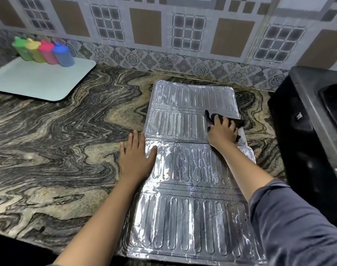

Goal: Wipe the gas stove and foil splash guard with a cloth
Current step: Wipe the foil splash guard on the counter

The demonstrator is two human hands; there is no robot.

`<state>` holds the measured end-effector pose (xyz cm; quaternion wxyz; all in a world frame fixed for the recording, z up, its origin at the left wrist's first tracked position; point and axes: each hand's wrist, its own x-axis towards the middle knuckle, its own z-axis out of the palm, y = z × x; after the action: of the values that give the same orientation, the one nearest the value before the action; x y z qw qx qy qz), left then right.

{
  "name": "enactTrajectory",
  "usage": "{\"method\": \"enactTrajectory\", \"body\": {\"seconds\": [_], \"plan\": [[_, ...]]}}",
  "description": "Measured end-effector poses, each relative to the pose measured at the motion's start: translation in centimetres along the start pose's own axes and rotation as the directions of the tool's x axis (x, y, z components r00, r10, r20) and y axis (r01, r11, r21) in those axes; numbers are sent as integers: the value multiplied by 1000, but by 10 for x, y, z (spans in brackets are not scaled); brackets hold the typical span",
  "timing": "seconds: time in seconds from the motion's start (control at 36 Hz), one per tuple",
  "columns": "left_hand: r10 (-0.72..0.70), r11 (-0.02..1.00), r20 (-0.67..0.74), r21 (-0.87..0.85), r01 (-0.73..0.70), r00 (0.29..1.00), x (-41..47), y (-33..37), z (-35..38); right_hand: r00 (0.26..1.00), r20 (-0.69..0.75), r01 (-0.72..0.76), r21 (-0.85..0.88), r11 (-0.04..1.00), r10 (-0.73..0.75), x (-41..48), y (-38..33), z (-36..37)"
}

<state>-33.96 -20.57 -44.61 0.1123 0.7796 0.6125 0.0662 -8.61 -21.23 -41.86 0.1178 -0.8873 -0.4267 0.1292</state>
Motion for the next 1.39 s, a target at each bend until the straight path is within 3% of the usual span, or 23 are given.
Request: {"method": "enactTrajectory", "body": {"seconds": [0.19, 0.36, 0.53, 0.69, 0.83, 1.0, 1.17, 1.28, 1.39], "plan": [[8, 1000, -40, -10, -9, 999, 1, -4, 5, 975, 73, 210, -24, 977, -208, -14, -48, 24], [5, 1000, -42, -20, -6, 999, 1, -3, 5, 946, 116, 305, -8, 952, -302, -19, -80, 34], [9, 1000, -53, -20, -10, 999, 1, -4, 6, 882, 162, 449, -5, 894, -442, -17, -101, 42], [6, 1000, -57, -20, -7, 998, 2, -4, 6, 760, 170, 632, 31, 774, -627, -11, -105, 47], [-10, 1000, -42, -16, 9, 999, 3, -2, 4, 548, 199, 810, 118, 575, -812, -7, -101, 42], [-17, 1000, -41, -17, 16, 999, 2, -1, 4, 453, 199, 864, 143, 483, -869, 4, -100, 44], [-25, 1000, -40, -18, 24, 999, 1, -1, 2, 473, 254, 761, 365, 537, -843, 10, -100, 32], [-22, 1000, -42, -17, 21, 999, 0, -1, 2, 433, 335, 828, 219, 516, -837, 13, -90, 23], [-20, 999, -54, -27, 19, 998, 0, -1, 2, 412, 281, 883, 112, 456, -867, 10, -90, 34]]}}
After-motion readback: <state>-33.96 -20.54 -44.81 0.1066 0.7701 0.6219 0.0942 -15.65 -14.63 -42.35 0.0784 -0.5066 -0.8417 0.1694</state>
